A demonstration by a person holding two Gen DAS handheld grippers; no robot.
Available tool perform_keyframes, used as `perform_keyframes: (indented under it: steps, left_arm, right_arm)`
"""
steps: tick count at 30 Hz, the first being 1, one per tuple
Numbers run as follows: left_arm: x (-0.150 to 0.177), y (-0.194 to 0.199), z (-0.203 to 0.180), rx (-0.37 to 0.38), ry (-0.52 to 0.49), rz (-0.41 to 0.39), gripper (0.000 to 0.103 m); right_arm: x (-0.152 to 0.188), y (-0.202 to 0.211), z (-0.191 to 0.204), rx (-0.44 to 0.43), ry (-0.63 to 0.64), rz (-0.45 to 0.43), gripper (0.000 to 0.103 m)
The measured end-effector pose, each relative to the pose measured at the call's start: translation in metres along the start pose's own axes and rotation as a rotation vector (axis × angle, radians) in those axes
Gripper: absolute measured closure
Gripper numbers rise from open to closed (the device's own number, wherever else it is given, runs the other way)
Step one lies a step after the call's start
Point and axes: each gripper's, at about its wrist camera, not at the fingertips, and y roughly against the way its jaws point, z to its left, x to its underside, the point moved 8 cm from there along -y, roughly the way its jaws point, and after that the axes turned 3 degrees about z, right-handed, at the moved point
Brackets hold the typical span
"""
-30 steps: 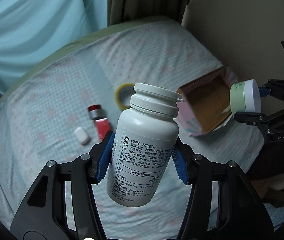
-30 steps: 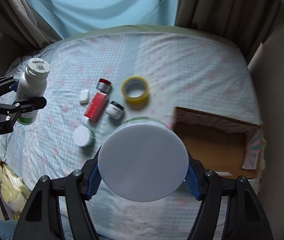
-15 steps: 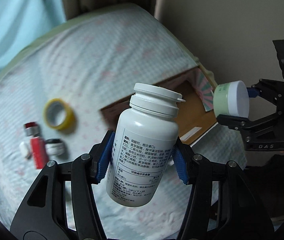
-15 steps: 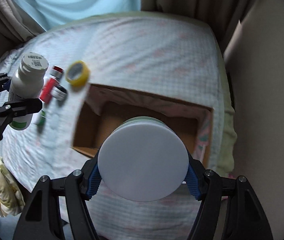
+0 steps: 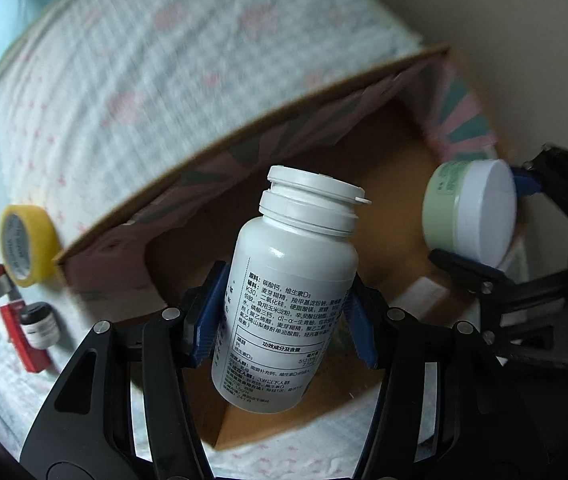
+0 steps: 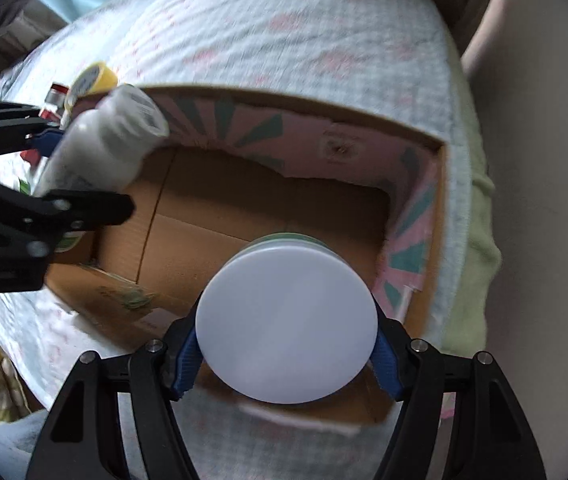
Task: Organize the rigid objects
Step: 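Carry the pill bottle and jar into the pink box and release both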
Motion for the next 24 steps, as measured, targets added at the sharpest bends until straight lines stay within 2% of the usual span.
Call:
perform_keyframes:
  steps: [5,13,14,15,16,18,21,24]
  left_arm:
    - [-0.003,-0.031,0.001,-0.014,-0.001,0.063,0.052]
    - [-0.008,-0.044,-0.011,-0.049,-0.064,0.057,0.05]
    - [-0.01,-0.04,-0.014,-0.061,-0.073,0.036,0.042]
    - [-0.012,-0.035,-0.017,-0.07,-0.079,0.017,0.029]
    - [-0.013,-0.032,-0.018,-0.076,-0.082,0.007,0.002]
    - [-0.014,-0.021,-0.018,-0.096,-0.083,-0.04,0.0]
    - [-0.009,-0.016,-0.013,-0.1,-0.075,-0.047,0.0]
    - [-0.001,-0.015,-0.003,-0.08,-0.053,-0.038,0.0]
  right_arm:
    - [-0.004,-0.02,0.005,0.037,0.082,-0.005,0.037]
    - [-0.011,-0.026,0.009,0.006,0.097,-0.028,0.037]
    - [-0.012,-0.026,0.01,0.003,0.095,-0.025,0.037]
    - [-0.012,-0.026,0.012,0.004,0.093,-0.015,0.037]
    - [-0.012,-0.026,0.011,0.01,0.09,-0.007,0.027]
    - [-0.012,-0.021,0.011,-0.011,0.086,-0.016,0.0]
    - [-0.011,-0.007,0.011,-0.035,0.067,-0.063,0.0]
    - [-0.008,-0.002,0.008,-0.032,0.047,-0.061,0.0]
